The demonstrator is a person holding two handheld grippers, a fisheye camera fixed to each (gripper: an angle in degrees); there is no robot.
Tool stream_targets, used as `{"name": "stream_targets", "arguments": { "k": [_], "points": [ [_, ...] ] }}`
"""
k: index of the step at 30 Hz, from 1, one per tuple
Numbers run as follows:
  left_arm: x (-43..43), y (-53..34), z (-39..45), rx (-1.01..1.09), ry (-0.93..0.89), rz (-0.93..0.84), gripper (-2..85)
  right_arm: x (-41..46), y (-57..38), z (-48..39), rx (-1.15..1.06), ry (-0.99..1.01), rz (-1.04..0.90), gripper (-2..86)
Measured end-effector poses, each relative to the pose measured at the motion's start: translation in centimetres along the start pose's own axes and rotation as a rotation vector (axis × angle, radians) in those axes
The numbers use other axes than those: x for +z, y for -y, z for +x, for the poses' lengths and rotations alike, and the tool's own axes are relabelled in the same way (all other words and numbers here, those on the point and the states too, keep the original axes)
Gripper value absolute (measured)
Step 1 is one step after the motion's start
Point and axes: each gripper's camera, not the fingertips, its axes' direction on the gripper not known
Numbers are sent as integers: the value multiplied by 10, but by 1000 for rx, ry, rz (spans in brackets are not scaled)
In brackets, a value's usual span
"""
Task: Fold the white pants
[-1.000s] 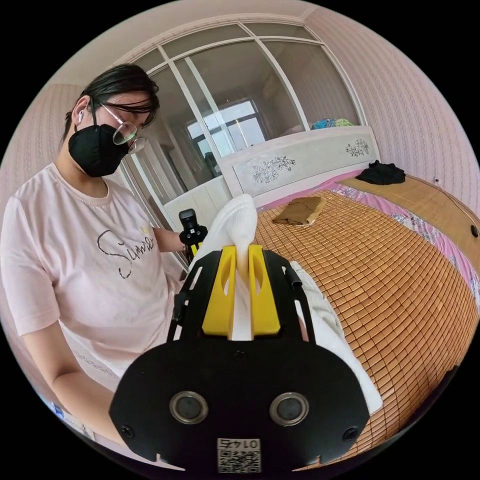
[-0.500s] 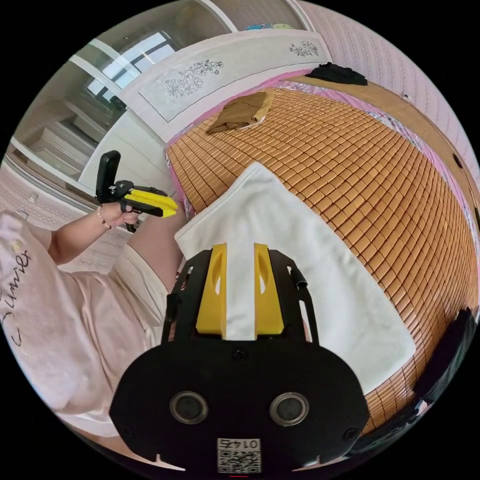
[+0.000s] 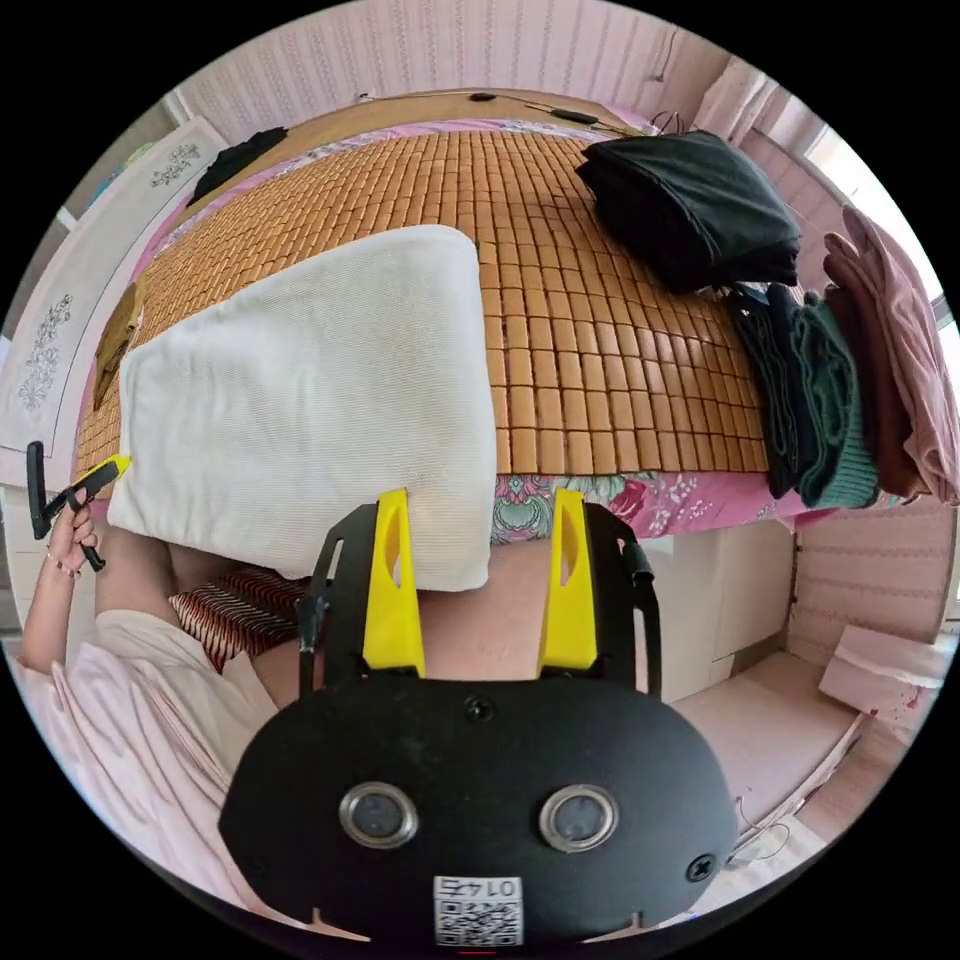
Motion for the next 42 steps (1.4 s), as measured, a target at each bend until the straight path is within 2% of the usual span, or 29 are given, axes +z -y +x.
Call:
{"name": "stream_targets", "arguments": {
  "k": [1,2,4,5,9,11,14,16,20,24,26,28,32,34,36,38,42],
  "points": [
    [2,1,0,-13,1,6,53,11,-2,12,45,68,-23,153],
    [4,2,3,-14,17,8,51,22,-3,26,119,245,-61,115],
    [4,5,5,-19,63,18,49,37,0,48,262,527,-116,104],
    [2,6,5,-23,84,34,48,41,3,52,275,584,-133,92],
    [-2,10,-15,-104,84,39,46,38,26,14,60,570,-152,74],
    [-11,14,-26,-108,179,40,46,34,39,-22,-78,595,-132,72],
    [-23,19,-39,-120,304,31,47,30,50,-55,-150,664,-65,75],
    [-25,20,-47,-149,325,8,49,38,52,-71,-165,634,-71,81],
    [-16,16,-50,-148,300,-4,52,67,31,-103,-309,334,-115,109],
    [-4,7,-42,-155,320,45,55,83,19,-95,-226,416,-130,107],
    [-2,3,-41,-176,292,58,59,92,14,-81,-122,533,-160,66],
    [-3,-2,-40,-187,257,70,61,96,10,-77,-114,605,-175,22],
    [-9,-16,-26,-150,295,100,43,119,-3,-101,-228,353,-320,2],
    [-22,-25,-7,-87,385,168,14,116,-2,-112,-233,328,-284,-1],
    [-34,-31,18,16,441,210,2,102,5,-134,-287,258,-183,-3],
    [-36,-37,57,175,450,212,-7,85,21,-189,-458,104,-39,-5],
    [13,-42,119,347,335,139,-9,88,61,-295,-773,175,10,-9]
  ]
}}
